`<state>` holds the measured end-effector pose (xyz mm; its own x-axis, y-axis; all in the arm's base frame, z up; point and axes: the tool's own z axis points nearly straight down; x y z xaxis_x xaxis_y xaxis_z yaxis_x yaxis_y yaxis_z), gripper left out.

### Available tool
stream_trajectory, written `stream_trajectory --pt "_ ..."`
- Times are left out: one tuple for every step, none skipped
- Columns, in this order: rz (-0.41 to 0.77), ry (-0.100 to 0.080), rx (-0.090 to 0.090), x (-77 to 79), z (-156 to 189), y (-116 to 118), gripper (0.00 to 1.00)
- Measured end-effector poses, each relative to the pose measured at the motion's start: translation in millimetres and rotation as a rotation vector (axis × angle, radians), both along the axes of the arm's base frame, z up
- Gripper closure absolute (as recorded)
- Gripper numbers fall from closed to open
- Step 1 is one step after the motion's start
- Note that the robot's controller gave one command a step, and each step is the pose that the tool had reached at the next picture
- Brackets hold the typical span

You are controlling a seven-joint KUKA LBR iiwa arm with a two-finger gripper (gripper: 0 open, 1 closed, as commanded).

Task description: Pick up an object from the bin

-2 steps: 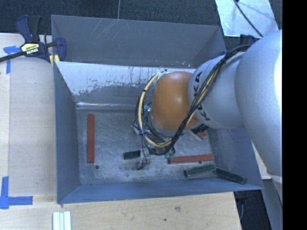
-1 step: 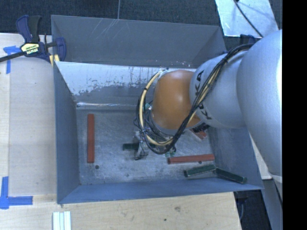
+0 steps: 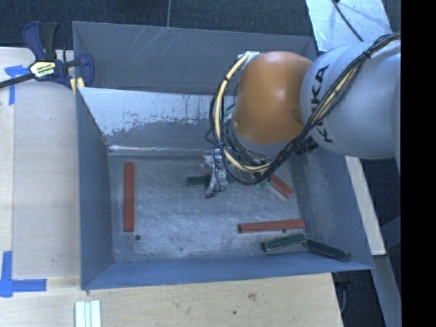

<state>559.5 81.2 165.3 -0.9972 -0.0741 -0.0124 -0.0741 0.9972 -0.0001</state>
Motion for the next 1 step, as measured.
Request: stream_trajectory --pt "0.005 0.002 0.000 -11.0 62.5 -1.1 1.00"
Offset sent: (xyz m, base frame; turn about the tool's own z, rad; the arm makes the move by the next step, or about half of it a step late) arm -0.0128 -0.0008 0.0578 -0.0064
